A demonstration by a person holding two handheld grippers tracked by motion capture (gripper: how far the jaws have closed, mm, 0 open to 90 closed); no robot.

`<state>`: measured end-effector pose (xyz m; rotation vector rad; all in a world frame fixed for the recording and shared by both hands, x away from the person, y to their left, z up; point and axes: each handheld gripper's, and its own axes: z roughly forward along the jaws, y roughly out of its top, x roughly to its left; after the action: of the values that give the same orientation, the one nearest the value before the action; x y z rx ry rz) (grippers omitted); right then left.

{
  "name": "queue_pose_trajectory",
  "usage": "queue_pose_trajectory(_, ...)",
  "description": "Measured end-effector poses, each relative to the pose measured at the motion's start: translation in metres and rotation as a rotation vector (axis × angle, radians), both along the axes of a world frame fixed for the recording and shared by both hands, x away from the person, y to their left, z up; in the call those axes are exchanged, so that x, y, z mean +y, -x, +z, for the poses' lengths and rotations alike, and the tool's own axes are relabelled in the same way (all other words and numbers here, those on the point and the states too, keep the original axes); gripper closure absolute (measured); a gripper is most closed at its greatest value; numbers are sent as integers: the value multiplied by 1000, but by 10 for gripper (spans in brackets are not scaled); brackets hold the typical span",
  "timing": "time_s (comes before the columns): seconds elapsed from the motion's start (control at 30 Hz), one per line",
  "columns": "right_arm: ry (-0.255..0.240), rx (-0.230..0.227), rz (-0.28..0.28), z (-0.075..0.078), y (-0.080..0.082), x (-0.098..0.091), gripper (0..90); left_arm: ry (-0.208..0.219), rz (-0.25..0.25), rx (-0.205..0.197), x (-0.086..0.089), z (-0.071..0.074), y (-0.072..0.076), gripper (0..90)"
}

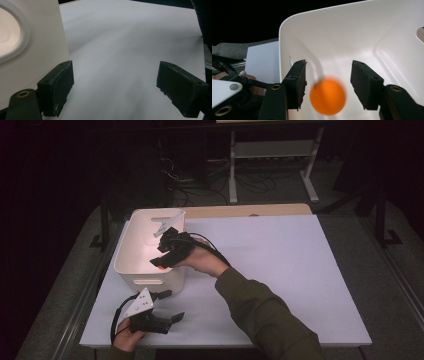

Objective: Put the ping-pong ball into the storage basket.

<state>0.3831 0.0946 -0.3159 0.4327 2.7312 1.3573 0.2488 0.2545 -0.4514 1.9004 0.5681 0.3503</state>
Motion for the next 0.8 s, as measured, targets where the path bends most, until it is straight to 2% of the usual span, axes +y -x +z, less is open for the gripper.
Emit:
queue_pose_trajectory(0.27,-16,-6,-20,5,0,-7,406,-1,0,0,0,0,0,141)
queue_pose_trajectory(0.8,-35,-29,-76,19,1,-46,374,-4,1,2,0,0,0,141)
